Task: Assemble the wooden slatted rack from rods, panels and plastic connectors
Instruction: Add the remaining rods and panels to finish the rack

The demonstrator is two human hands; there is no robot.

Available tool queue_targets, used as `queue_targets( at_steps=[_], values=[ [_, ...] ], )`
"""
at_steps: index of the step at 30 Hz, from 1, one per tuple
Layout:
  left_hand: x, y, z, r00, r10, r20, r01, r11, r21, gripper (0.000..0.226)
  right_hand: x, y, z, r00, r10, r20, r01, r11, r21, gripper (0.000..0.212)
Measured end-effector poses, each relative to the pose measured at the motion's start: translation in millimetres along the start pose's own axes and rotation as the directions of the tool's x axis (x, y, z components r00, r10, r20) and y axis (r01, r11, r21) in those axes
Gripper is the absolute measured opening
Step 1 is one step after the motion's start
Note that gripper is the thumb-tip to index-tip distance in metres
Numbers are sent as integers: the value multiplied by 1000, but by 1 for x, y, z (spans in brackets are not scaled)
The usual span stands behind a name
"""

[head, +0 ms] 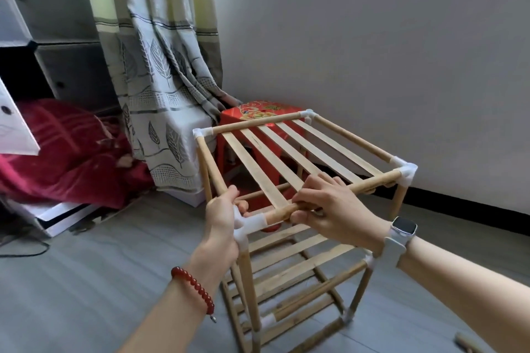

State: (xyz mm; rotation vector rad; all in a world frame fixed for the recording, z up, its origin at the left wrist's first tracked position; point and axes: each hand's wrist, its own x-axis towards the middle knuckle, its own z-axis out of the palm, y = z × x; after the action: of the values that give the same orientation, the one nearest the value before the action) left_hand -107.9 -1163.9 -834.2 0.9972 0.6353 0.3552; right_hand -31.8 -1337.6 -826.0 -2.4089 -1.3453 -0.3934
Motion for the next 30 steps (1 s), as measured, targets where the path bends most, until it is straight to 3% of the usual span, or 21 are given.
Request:
queue_targets(
  at_steps=[14, 24, 27, 30],
  values=[
    [15, -8, 23, 993, 86, -77, -74, 985, 154, 17, 4, 4, 17, 987, -32, -154, 27, 999, -36, 25],
    [28, 0, 15, 988, 143, -61, -129, 974, 189, 20, 13, 2, 21, 991, 5, -136, -13, 998, -54, 24],
    [21, -1, 11, 964, 264, -32, -242, 921, 306, 41, 6, -1, 20, 989, 15, -146, -22, 998, -50, 29],
    [16, -1, 6, 843, 525, 115, -520, 741, 425, 42, -3, -2, 17, 985, 68, -160, -57, 996, 68, 42]
  ],
)
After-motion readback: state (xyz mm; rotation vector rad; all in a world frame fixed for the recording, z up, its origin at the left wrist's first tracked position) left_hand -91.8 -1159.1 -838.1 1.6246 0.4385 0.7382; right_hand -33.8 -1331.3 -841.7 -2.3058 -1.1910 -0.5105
